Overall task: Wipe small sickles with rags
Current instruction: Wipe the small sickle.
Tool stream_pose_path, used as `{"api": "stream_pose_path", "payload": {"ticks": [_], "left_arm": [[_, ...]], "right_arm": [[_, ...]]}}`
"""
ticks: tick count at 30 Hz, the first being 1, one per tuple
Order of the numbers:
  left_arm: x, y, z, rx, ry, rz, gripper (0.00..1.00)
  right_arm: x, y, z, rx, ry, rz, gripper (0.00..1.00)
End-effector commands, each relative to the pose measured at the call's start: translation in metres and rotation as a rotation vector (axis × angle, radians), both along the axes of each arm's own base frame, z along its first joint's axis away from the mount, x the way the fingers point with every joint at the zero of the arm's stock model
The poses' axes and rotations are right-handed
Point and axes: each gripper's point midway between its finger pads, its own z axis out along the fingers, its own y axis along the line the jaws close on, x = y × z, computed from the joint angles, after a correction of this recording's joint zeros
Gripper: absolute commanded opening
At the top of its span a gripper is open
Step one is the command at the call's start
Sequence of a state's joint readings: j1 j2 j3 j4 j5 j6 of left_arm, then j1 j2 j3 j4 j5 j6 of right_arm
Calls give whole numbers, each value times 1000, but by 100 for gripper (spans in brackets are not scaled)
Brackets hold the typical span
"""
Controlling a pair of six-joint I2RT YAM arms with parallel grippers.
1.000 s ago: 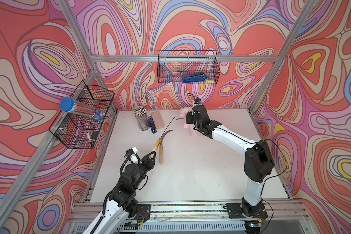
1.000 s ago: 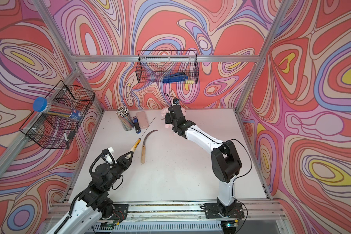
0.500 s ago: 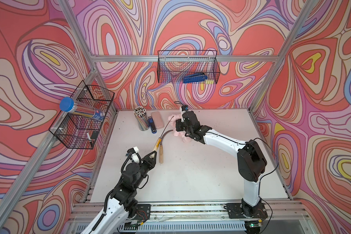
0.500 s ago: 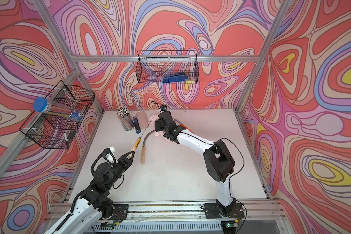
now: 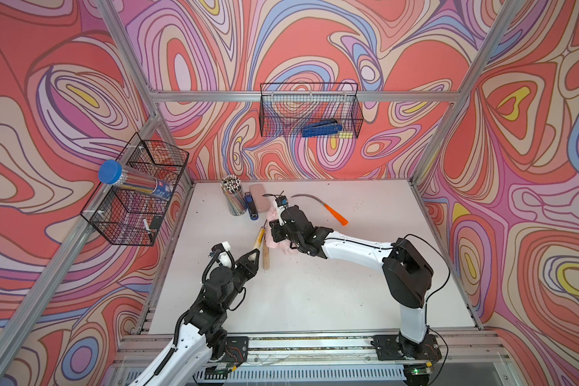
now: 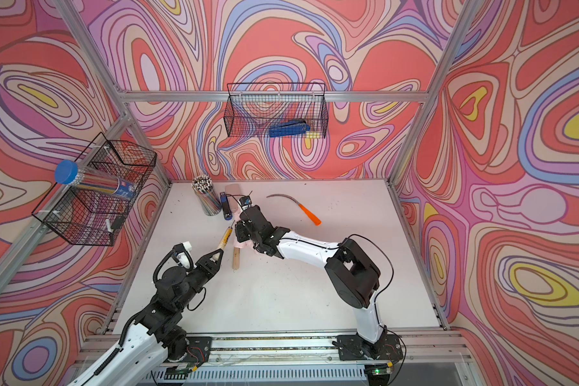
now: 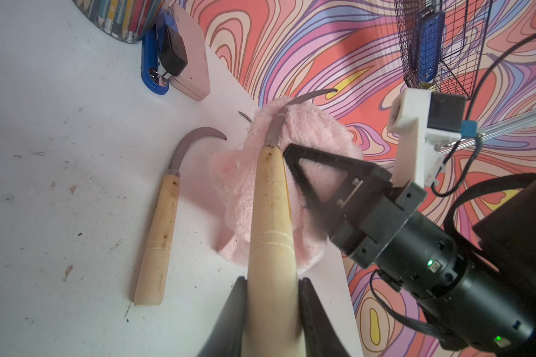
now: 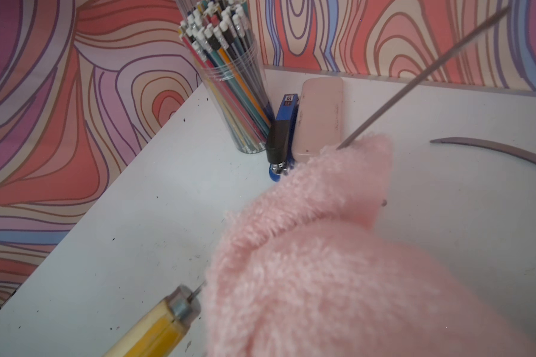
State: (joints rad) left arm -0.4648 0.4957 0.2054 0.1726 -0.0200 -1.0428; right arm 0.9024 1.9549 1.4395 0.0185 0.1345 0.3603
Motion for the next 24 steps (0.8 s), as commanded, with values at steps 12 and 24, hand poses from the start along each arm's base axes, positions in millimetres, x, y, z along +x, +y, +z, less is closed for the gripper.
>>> {"api": "stream_pose_path", "payload": {"ticks": [12,24], "left_arm": [[-3,0,20,-21,-66,-11,0],[-1,-2,19,-19,-59,-20,0]], "right_arm": [[-12,5,19,11,-48,-23,0],[99,-75,44,60,-50,-208,0]]}}
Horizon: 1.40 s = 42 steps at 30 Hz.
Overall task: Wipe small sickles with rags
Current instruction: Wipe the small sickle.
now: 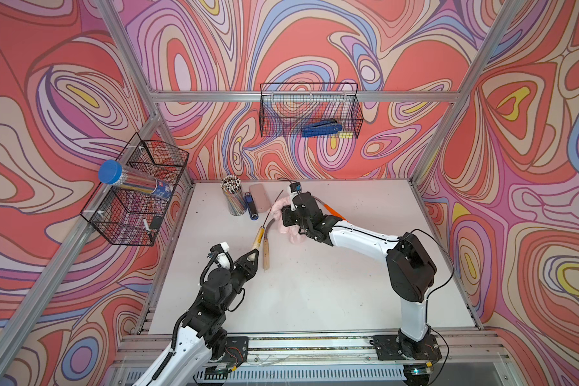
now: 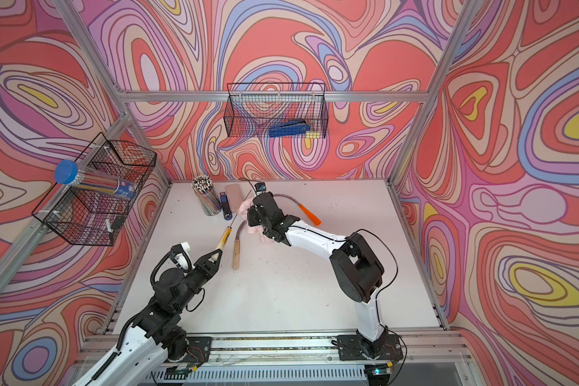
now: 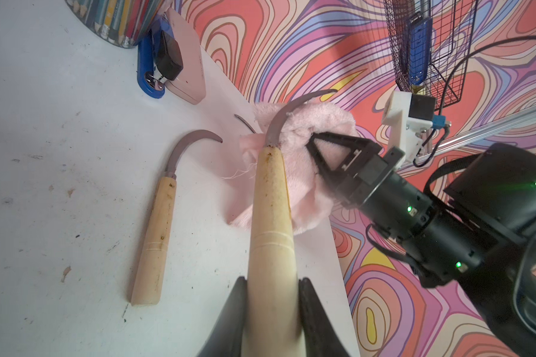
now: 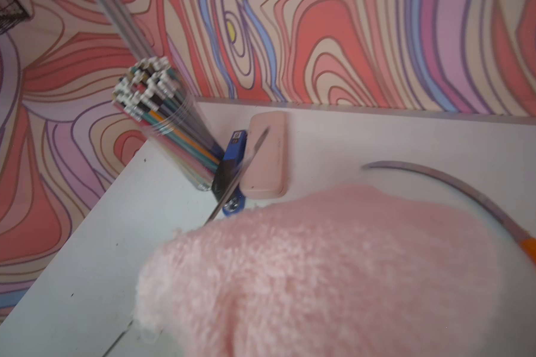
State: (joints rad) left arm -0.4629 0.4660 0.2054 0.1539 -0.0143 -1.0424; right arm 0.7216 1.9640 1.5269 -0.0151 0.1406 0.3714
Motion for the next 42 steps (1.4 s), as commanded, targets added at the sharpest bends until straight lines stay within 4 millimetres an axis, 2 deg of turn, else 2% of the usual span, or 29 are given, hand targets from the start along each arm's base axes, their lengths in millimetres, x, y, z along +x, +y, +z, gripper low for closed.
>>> {"api": "stream_pose_path", "payload": {"ticks": [1,4,7,12,14,18,24,28,30,34,42], "left_arm": [[1,-4,16,-15,-51,-19,0],[2,-5,16,-16,-48,-24,0],[2,-4,15,-11,-46,-20,0],[2,-4,16,-13,-49,-18,0],[2,-4,16,-13,-50,-18,0],[3,-4,16,-8,-52,-15,0],[4,-3,15,-4,-49,-8,0],[3,-3,15,-6,-49,-10,0],[3,-3,16,-7,-50,-11,0],[3,-2,17,-6,-53,-9,0],[1,-1,16,-4,-52,-7,0]], "right_arm": [[21,-10,21,19,-30,-23,0],[27,-12,37,9,-63,-27,0],[28,-8,40,21,-69,-10,0],[14,2,5,31,-8,29,0],[2,9,-9,31,14,56,0],[-34,32,-31,-2,43,120,0],[-85,60,-27,24,23,216,0],[-97,62,-21,45,21,230,0],[-95,58,-20,38,17,211,0],[-78,46,-9,27,6,158,0],[-7,-1,7,34,-2,10,0]]}}
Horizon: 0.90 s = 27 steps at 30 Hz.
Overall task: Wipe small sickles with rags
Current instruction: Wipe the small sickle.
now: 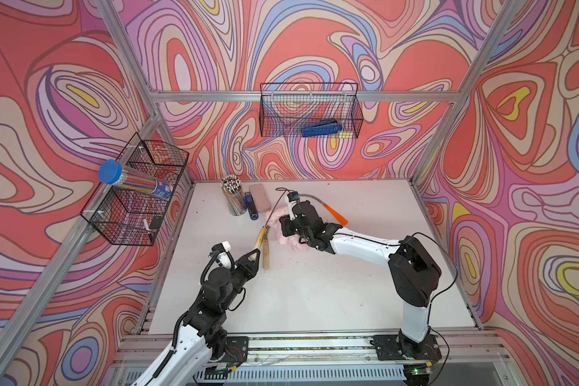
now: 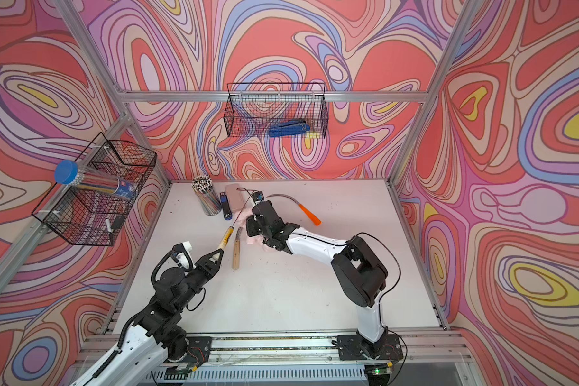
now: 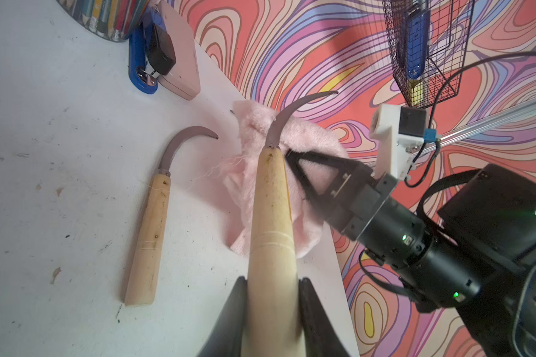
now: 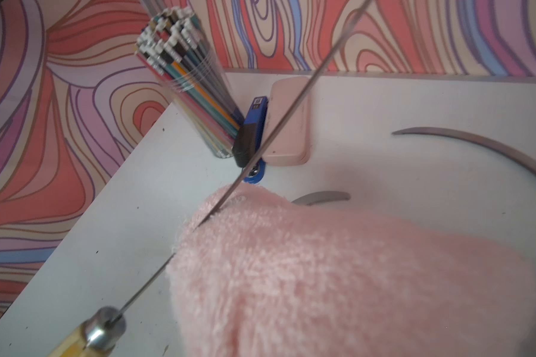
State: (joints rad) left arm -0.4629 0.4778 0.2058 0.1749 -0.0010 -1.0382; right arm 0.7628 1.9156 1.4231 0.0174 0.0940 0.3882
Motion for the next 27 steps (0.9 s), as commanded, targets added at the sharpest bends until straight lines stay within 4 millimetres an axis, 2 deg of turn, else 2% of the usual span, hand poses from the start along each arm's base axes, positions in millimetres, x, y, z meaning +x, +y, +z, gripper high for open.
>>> {"api": "stream_pose_path", "payload": {"ticks": [1,7,12,16,22,27], "left_arm": [[0,2,14,0,-43,6,0],[-1,2,18,-3,-53,3,0],[-1,1,17,0,-51,1,0],[0,2,17,1,-51,5,0],[0,2,17,4,-51,6,0],[0,2,15,5,-47,7,0]], "right_arm": [[34,-18,25,19,-46,-86,0],[62,-25,44,-9,-85,-127,0],[62,-20,49,1,-86,-111,0],[43,-11,31,17,-49,-67,0],[-7,19,14,-13,-48,19,0],[-51,43,21,-5,-84,94,0]]}}
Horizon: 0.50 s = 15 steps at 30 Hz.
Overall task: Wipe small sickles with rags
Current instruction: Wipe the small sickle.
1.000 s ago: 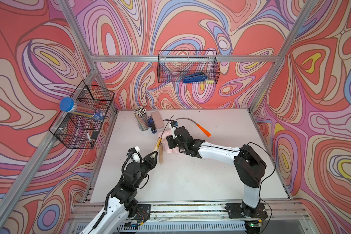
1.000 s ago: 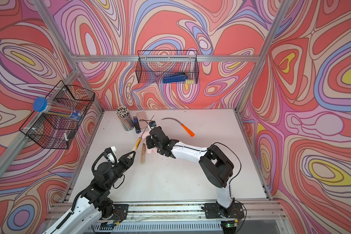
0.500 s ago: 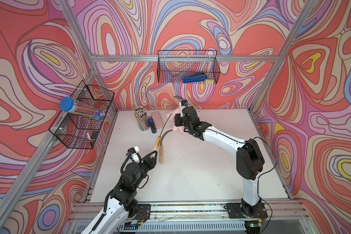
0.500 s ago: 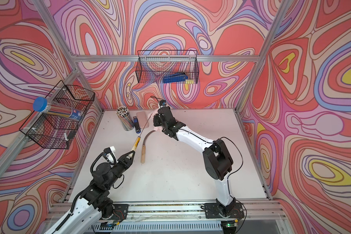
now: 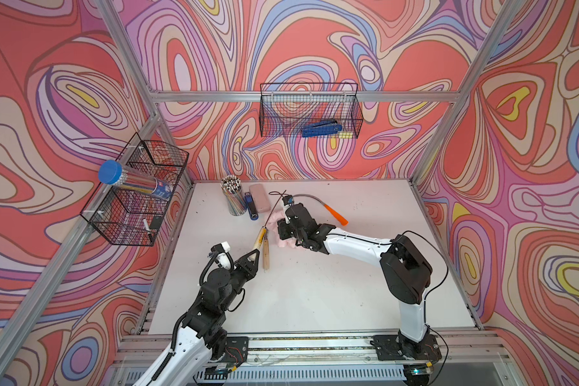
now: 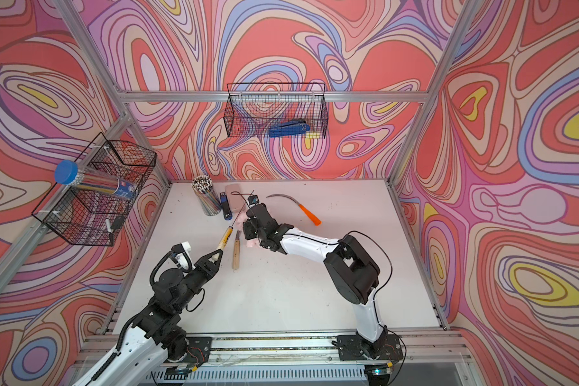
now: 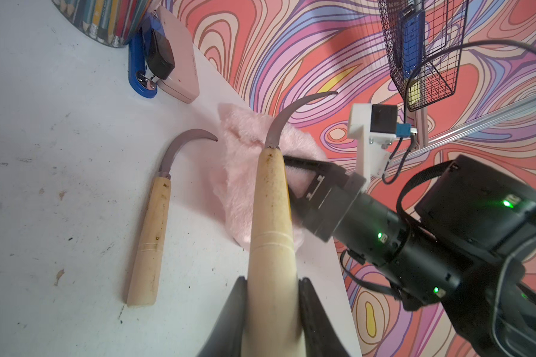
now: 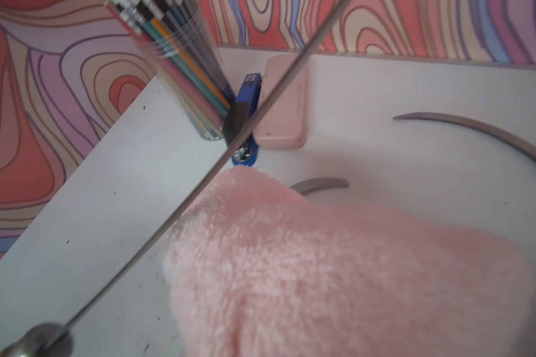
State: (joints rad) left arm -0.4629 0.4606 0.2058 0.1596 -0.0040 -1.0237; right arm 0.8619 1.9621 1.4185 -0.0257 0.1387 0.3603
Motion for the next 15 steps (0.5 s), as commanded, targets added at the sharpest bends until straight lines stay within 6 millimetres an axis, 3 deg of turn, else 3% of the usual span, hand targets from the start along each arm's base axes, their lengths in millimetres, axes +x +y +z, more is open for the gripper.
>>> {"api": "stream_pose_path", "payload": {"ticks": [1,6,11,15], "left_arm": [[2,1,15,-8,-39,9,0],[2,2,16,-7,-41,14,0],[2,1,14,-8,-36,9,0],[2,0,14,-10,-35,4,0]], "right_arm": [[-19,14,58,110,-111,34,0],[-24,14,58,112,-108,27,0],[-4,5,55,76,-121,-36,0],[25,-13,58,72,-120,-98,0]]}}
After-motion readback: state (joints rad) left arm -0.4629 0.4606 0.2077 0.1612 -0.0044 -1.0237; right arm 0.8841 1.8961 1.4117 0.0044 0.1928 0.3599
